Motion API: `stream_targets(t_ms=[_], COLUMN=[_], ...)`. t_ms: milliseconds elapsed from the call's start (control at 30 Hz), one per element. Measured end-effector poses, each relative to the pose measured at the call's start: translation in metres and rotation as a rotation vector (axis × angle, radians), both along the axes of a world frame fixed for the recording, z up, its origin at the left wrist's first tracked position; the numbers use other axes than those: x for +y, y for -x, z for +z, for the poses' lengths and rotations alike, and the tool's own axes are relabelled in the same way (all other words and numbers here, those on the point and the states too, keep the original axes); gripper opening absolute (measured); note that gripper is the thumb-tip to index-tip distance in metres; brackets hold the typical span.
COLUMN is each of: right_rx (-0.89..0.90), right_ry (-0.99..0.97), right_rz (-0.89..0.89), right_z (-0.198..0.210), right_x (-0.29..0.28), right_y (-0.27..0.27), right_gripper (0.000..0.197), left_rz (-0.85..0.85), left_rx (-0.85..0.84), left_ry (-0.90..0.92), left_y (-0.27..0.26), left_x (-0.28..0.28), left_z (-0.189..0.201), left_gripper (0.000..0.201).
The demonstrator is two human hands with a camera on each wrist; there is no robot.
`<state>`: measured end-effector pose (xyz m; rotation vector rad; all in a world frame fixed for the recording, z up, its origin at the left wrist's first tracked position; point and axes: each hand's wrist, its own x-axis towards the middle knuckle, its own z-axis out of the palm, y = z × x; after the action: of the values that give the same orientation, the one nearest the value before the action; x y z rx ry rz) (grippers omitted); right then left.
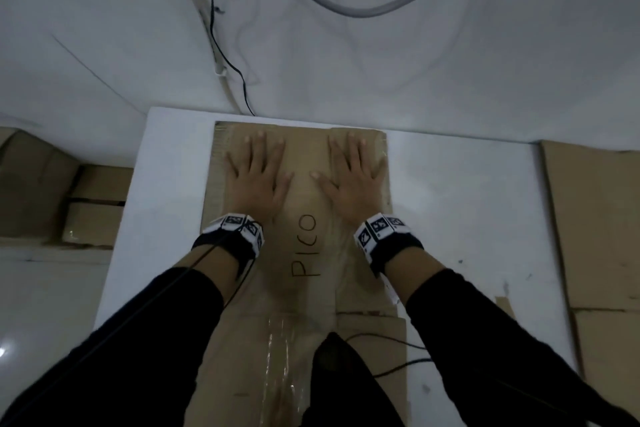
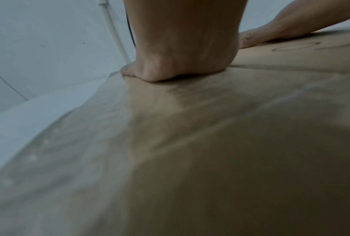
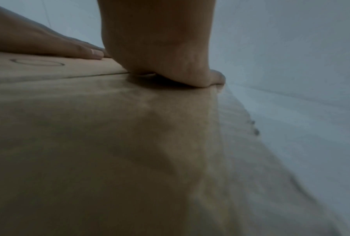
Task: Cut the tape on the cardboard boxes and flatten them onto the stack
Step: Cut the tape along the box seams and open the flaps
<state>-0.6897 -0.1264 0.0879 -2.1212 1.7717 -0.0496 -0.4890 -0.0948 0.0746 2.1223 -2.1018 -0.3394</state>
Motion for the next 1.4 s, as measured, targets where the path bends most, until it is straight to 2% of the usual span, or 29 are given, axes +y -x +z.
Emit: stream_targets(t_ms=[167, 233, 300, 400, 500, 567, 767, 867, 933, 1000, 1067, 1167, 1233, 1267, 1333, 1400], right_rx=[-0.033, -0.033, -0.086, -0.159, -0.068, -0.015, 0.006, -0.169, -0.291, -0.214, -0.226, -0.451, -0.497, -0.476, -0.405, -0.312], right_ry=[-0.125, -0.093, -0.058, -0.009, -0.017, -0.015, 0.034, 0.009, 0.038, 0.071, 0.022, -0.046, -0.083, -0.091, -0.097, -0.068], right_rz=[0.005, 0.048, 0.05, -0.087, -0.222, -0.248, -0.257, -0.283, -0.482, -0.668, -0.773, -0.825, -0.82, -0.805, -0.753, -0.703], right_z=[0.008, 0.013, 0.015, 0.016, 0.011, 0.004, -0.008, 0.002, 0.012, 0.019, 0.021, 0.02, 0.021, 0.023, 0.03, 0.038], right_x=[-0.011, -0.002, 0.026, 0.096, 0.154, 0.175, 0.175, 0.176, 0.183, 0.199, 0.215, 0.231, 0.241, 0.247, 0.262, 0.283], right_y=[0.005, 0.015, 0.027, 0.041, 0.047, 0.045, 0.042, 0.049, 0.055, 0.059, 0.063, 0.069, 0.072, 0.076, 0.083, 0.089], right_gripper=[0.072, 0.065, 0.063, 0.063, 0.062, 0.062, 0.061, 0.065, 0.063, 0.049, 0.036, 0.033, 0.047, 0.054, 0.05, 0.04], left_rz=[-0.023, -0.028, 0.001, 0.136, 0.325, 0.357, 0.364, 0.387, 0.527, 0.774, 0.912, 0.916, 0.811, 0.715, 0.568, 0.474], left_rx=[0.029, 0.059, 0.097, 0.082, 0.071, 0.105, 0.209, 0.285, 0.315, 0.414, 0.526, 0.711, 0.806, 0.836, 0.892, 0.979], left_ry=[-0.07, -0.087, -0.088, -0.009, -0.023, -0.032, -0.035, -0.037, -0.085, -0.138, -0.164, -0.19, -0.274, -0.322, -0.327, -0.29], left_y=[-0.004, -0.006, -0.007, -0.002, 0.002, -0.001, -0.006, -0.013, -0.016, -0.015, -0.013, -0.023, -0.033, -0.034, -0.034, -0.027], left_x=[-0.005, 0.002, 0.027, 0.091, 0.149, 0.165, 0.161, 0.164, 0.166, 0.17, 0.178, 0.196, 0.211, 0.221, 0.245, 0.272], left_z=[0.004, 0.007, 0.008, 0.011, 0.012, 0.01, 0.013, 0.023, 0.034, 0.048, 0.063, 0.065, 0.063, 0.063, 0.066, 0.069], left_gripper=[0.07, 0.072, 0.069, 0.062, 0.065, 0.066, 0.058, 0.054, 0.06, 0.078, 0.076, 0.059, 0.052, 0.046, 0.029, 0.033])
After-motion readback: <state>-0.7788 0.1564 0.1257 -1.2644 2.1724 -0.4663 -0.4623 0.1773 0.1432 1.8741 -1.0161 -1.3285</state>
